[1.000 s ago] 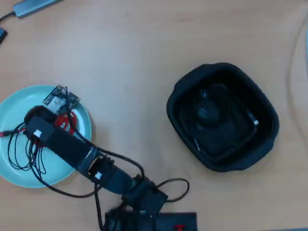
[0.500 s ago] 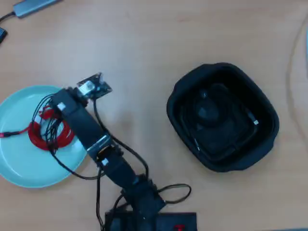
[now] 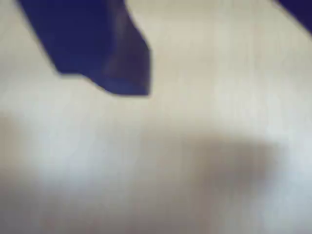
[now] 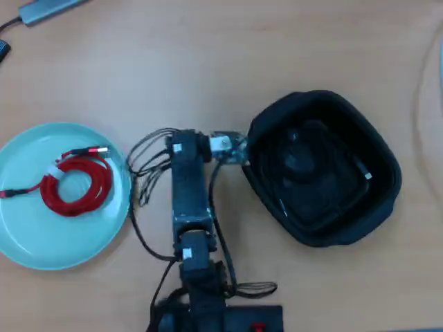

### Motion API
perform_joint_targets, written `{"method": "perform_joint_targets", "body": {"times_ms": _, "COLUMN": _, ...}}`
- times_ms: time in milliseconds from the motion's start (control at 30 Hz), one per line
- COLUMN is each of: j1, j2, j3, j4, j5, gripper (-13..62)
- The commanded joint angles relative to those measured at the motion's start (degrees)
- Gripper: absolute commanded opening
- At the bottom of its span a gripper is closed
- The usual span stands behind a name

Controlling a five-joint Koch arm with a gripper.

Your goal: Put a black charging cable in a black bowl and put a red charging cable in a green bowl

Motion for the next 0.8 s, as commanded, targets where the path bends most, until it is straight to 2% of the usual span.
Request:
{"method": "perform_joint_targets", "body": {"times_ms": 0, "j1": 2.2, "j2": 4.0, "j3": 0.4, "j4": -6.7, "j5": -1.3, "gripper": 43.1}}
{"method": "perform_joint_targets", "body": {"times_ms": 200, "j1": 6.8, "j2": 7.6, "j3": 8.7, "j4": -9.5, "j5": -1.4, "gripper": 43.6}}
{"method": "perform_joint_targets", "body": {"times_ms": 500, "j1": 6.2, "j2": 33.3, "j3": 42.7, "j4": -30.1, "j5": 4.0, "gripper": 42.9}}
{"method": "perform_joint_targets", "body": {"times_ms": 633, "j1": 4.3, "j2": 35.6, "j3": 52.9, "j4": -37.7, "j5": 7.2, "gripper": 42.9}}
{"method": "perform_joint_targets", "body": {"times_ms": 767, "j1": 3.4, "j2": 38.5, "j3": 56.8, "j4": -41.1, "j5": 7.5, "gripper": 42.9}}
